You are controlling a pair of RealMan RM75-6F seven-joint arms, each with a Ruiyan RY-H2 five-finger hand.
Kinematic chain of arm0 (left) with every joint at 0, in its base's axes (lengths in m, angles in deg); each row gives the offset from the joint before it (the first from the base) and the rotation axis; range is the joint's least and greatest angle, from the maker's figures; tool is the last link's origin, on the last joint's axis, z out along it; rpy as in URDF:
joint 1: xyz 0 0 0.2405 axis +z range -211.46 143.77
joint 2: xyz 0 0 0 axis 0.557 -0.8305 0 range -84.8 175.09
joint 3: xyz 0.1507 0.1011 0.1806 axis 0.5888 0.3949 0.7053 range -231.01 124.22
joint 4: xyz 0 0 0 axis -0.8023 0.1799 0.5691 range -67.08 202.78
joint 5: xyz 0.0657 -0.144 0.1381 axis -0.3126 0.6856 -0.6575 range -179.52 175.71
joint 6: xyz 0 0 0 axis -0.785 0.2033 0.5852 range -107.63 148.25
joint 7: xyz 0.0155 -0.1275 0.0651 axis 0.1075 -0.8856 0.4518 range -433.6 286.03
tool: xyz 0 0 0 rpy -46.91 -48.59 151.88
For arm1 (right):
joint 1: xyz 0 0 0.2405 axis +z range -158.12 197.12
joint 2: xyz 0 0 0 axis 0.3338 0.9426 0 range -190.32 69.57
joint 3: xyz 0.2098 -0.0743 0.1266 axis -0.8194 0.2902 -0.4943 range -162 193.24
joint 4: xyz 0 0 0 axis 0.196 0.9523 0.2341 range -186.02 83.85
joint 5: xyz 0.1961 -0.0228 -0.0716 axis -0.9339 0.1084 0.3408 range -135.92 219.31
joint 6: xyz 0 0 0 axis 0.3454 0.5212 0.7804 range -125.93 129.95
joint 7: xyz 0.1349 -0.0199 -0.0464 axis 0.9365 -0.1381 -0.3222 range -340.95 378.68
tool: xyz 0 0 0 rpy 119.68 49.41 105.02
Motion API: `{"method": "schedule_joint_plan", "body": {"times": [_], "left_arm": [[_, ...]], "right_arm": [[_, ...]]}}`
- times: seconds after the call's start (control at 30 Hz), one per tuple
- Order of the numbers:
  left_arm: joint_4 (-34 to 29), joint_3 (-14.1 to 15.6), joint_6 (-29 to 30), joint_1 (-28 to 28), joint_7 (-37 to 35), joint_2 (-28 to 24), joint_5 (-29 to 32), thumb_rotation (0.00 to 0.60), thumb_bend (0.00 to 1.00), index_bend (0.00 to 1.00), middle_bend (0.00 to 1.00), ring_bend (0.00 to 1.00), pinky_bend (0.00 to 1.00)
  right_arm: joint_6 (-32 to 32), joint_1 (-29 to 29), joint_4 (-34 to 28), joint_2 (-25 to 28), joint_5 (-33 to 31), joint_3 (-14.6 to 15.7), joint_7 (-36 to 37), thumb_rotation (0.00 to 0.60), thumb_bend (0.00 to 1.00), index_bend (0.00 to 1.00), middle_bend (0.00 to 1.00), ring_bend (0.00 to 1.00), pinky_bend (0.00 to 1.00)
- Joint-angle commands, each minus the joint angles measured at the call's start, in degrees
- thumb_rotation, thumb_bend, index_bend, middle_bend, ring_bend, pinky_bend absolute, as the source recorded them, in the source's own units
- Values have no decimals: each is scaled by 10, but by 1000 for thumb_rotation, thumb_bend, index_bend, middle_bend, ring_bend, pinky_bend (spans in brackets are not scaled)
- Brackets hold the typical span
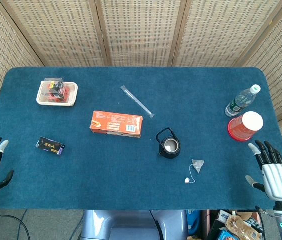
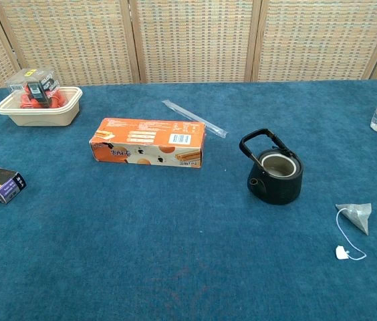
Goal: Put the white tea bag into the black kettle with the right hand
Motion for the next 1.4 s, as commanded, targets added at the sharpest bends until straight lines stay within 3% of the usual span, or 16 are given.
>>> {"method": "schedule_joint_plan", "body": {"times": [0.03,0.97,1.23,1.4], "left_arm": [[0,-1,-1,0,0,0,1,600,365,14,0,0,0],[-11,0,-2,-4,-2,-13,-15,600,364,20,0,0,0],[-22,3,0,-5,1,-20,-25,600,365,20,0,0,0],[-33,3,-1,-7,9,-28,-27,600,365,21,0,0,0]], "right_arm": [[-1,1,-2,1,1,0,-2,600,92,113,168,44,217],[-6,5,17,-17,10,7,29,600,92,113,167,44,217],[-16,27,23,-17,51,12,81,600,92,113,189,48,217],[-35,62,22,-4,93,12,120,600,93,114,250,104,240]]}}
